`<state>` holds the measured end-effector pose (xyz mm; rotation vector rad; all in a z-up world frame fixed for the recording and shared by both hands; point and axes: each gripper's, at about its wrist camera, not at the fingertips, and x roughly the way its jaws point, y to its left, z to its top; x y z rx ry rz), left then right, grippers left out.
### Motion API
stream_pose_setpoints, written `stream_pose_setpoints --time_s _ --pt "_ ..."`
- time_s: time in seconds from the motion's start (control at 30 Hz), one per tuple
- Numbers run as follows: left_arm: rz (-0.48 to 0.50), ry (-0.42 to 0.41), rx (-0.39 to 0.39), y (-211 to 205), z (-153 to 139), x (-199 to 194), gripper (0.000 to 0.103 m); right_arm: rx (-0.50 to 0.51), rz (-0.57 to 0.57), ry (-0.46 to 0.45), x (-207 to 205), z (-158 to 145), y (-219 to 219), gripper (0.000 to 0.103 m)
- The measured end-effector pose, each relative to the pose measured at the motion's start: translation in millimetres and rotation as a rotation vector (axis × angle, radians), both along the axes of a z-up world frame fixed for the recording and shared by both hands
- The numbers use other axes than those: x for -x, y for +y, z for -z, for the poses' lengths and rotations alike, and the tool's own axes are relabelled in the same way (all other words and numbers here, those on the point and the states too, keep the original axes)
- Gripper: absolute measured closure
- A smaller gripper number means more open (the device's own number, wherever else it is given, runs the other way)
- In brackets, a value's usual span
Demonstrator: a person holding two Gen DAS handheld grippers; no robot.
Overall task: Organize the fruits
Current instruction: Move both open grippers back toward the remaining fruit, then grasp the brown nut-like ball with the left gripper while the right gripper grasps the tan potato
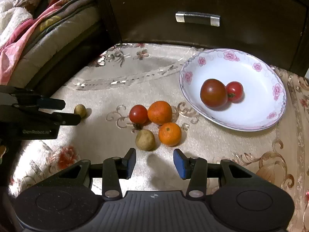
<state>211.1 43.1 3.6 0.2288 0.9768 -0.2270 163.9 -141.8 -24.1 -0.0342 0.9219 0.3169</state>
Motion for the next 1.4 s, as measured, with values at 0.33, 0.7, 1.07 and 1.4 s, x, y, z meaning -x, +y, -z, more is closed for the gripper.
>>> stream_pose_setpoints --time_s 0.33,0.7,1.07,1.4 --pt "-0.015 0.007 0.002 1.7 14.3 -12.6 0.049 -0.002 -0.016 0.012 -3.9 9.2 6.6 0.061" --pt "0.022 0.03 -0.005 -2.2 14.5 -9.6 0.07 0.0 -0.006 0.014 -10.6 13.1 7.7 0.061" --pt "0.043 0.042 0.003 -2.9 17.8 -8.3 0.07 -0.006 -0.004 0.0 -17.6 16.7 18.0 0.059" --pt "0.044 0.038 0.0 -4.4 19.5 -10.2 0.07 0.053 -0.005 -0.021 -19.2 17.7 19.9 0.082"
